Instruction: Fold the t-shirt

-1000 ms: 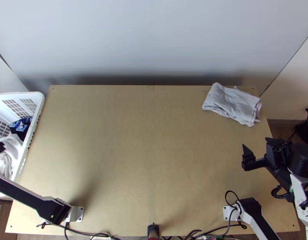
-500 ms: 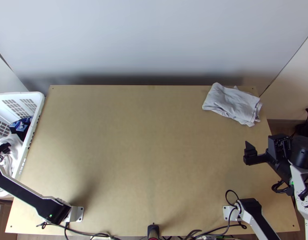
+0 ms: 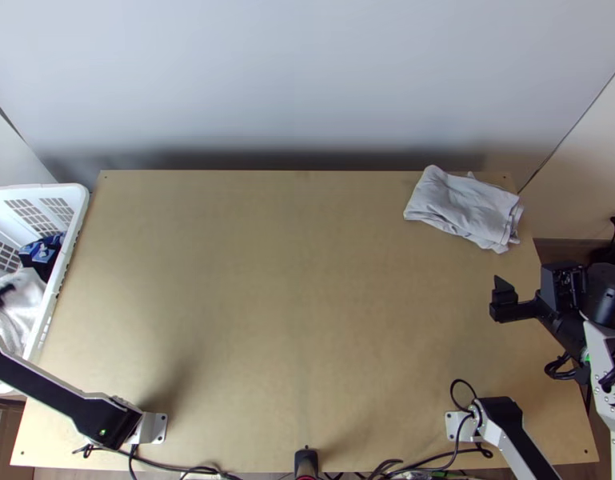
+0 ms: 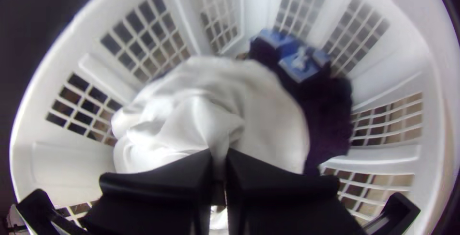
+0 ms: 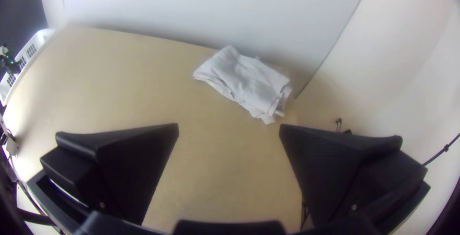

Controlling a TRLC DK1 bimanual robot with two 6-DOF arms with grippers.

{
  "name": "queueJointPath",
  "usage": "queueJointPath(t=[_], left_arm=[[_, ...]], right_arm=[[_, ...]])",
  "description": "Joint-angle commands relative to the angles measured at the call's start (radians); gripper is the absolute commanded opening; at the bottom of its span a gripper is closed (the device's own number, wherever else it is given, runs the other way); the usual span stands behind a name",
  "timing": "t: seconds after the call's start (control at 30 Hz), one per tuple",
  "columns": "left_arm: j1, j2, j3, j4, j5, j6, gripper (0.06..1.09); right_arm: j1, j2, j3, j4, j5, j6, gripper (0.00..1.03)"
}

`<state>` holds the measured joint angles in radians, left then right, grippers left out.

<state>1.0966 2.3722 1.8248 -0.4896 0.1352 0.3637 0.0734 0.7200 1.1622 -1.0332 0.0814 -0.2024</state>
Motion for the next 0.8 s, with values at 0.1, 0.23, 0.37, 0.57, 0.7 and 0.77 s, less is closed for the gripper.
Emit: queueJointPath(t=[0.1, 0.23, 0.37, 0.57, 0.7, 0.77], left_arm=[[-0.119, -0.565, -0.105, -0.099, 0.254, 0.0, 0.09], [-0.184, -0.711, -0.116, -0.144, 0.33, -0.002, 0.09], [-0.238, -0.835, -0.137, -0.162, 0.354, -0.02, 0.09], [-0.336, -1.019, -0.22, -0.164, 0.412, -0.026, 0.09], [-0.466, -1.171, -0.249, -0.202, 0.434, -0.049, 0.09], [-0.561, -1.243, -0.268, -0.222, 0.432, -0.054, 0.09]], right_arm=[[-0.003, -0.014, -0.018, 0.002, -0.003, 0.014, 0.98], [-0.003, -0.021, -0.021, 0.009, -0.006, 0.014, 0.98], [-0.001, -0.039, -0.033, 0.009, -0.011, 0.014, 0.98], [0.002, -0.071, -0.062, 0.013, -0.025, 0.012, 0.98], [0.003, -0.082, -0.079, 0.016, -0.025, 0.009, 0.98], [0.003, -0.088, -0.088, 0.022, -0.026, 0.009, 0.98]])
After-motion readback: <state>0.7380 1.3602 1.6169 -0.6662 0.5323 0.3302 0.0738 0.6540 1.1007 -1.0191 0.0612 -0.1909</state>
